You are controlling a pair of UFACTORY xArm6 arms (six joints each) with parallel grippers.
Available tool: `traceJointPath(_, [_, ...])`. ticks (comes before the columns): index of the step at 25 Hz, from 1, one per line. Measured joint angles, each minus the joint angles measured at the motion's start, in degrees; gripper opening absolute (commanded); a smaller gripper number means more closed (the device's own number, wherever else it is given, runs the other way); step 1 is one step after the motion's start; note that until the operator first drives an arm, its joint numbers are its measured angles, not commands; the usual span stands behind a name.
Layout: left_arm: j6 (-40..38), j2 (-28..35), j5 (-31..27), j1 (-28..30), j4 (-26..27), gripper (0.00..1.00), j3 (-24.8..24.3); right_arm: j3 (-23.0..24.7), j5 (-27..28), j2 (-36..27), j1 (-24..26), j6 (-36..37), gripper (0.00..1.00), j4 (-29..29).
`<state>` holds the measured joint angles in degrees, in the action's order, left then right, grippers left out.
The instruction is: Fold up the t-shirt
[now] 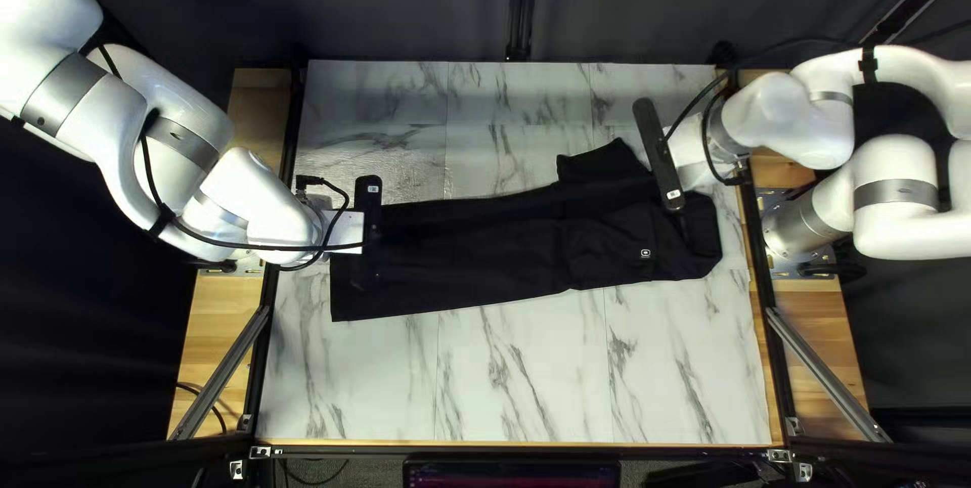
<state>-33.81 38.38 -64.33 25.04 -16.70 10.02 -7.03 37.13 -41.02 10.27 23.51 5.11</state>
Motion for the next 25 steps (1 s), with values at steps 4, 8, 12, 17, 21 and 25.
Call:
traceJointPath(4, [-0.52,-0.49,0.9,0.67,0.46,0.0,-0.52,0.44,-1.9,1.7,-2.82,-2.92,0.0,0.72])
traceJointPath(8, [-1.78,-1.86,1.82,1.92,0.79,0.0,-0.38,0.73,-2.64,2.42,-4.97,-5.37,0.0,1.48])
traceJointPath(12, [-3.55,-5.24,3.8,3.41,0.84,0.0,0.68,1.06,-3.0,2.88,-6.32,-7.16,0.0,2.05])
traceJointPath(17, [-3.91,-8.42,7.04,3.19,0.57,0.0,0.83,2.0,-4.05,3.58,-7.34,-8.38,0.0,2.12])
traceJointPath(21, [-3.59,-9.22,7.74,3.09,0.66,0.0,1.11,2.79,-5.04,4.08,-8.05,-8.84,0.0,1.72])
traceJointPath(25, [-4.02,-10.08,7.67,3.9,0.78,0.0,1.88,3.11,-4.95,3.73,-9.09,-9.84,0.0,1.63])
